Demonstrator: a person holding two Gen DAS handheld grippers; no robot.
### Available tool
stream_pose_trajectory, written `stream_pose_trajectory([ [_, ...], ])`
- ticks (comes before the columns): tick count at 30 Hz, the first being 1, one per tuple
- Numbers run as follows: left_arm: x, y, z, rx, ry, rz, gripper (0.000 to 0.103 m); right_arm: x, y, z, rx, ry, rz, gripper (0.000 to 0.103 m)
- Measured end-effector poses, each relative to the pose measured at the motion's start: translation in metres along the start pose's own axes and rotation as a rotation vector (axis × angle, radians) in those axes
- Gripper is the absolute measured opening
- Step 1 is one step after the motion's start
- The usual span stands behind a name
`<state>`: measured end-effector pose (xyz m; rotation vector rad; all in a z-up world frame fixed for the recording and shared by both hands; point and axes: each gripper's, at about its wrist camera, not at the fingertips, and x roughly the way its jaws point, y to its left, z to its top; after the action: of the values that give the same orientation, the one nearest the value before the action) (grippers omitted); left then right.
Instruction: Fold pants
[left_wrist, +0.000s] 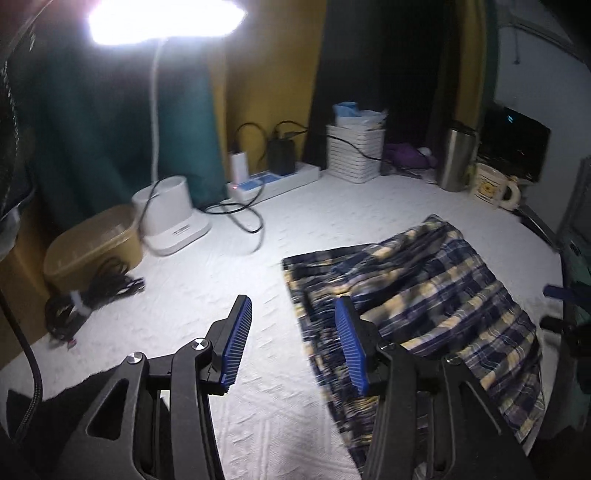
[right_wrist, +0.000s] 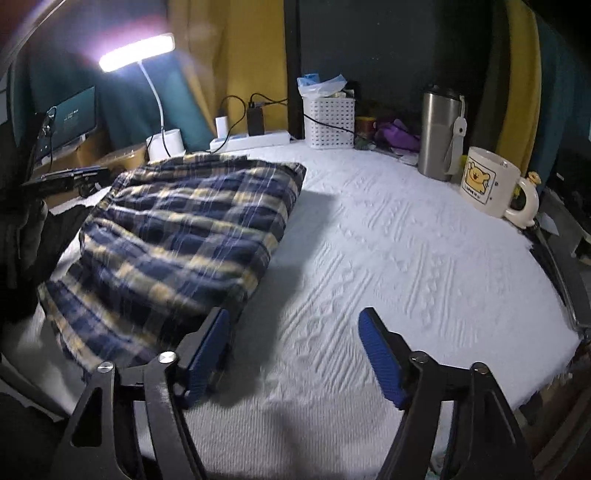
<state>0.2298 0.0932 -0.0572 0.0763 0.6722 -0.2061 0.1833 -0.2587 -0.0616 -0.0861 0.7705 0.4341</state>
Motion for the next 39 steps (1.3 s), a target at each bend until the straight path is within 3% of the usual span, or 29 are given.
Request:
stream_pose_trajectory([
  [8,0.020,-0.013,0.006,0.098,0.042,0.001,0.050,0.021,-0.005,0.031,0.014,-0.042,0.031,0.055],
  [20,0.040,-0.009,0.009,0.096,0.055,-0.093,0.050,0.089,-0.011,0.104,-0.014,-0.017,0.127,0.050],
  [22,0.044,-0.008,0.009,0.091,0.058,-0.099,0.047,0.104,-0.012,0.111,-0.018,0.004,0.144,0.044],
  [23,0.046,-0.008,0.009,0.090,0.063,-0.106,0.041,0.111,-0.011,0.114,-0.021,0.019,0.159,0.041],
  [26,0.050,-0.009,0.008,0.094,0.068,-0.114,0.035,0.128,-0.011,0.118,-0.026,0.048,0.188,0.039],
  [30,0.050,-0.008,0.009,0.090,0.066,-0.109,0.025,0.137,-0.008,0.122,-0.043,0.061,0.212,0.015],
  [39,0.062,-0.006,0.025,0.060,0.073,-0.092,0.023,0.147,-0.013,0.133,-0.014,0.052,0.194,0.010],
])
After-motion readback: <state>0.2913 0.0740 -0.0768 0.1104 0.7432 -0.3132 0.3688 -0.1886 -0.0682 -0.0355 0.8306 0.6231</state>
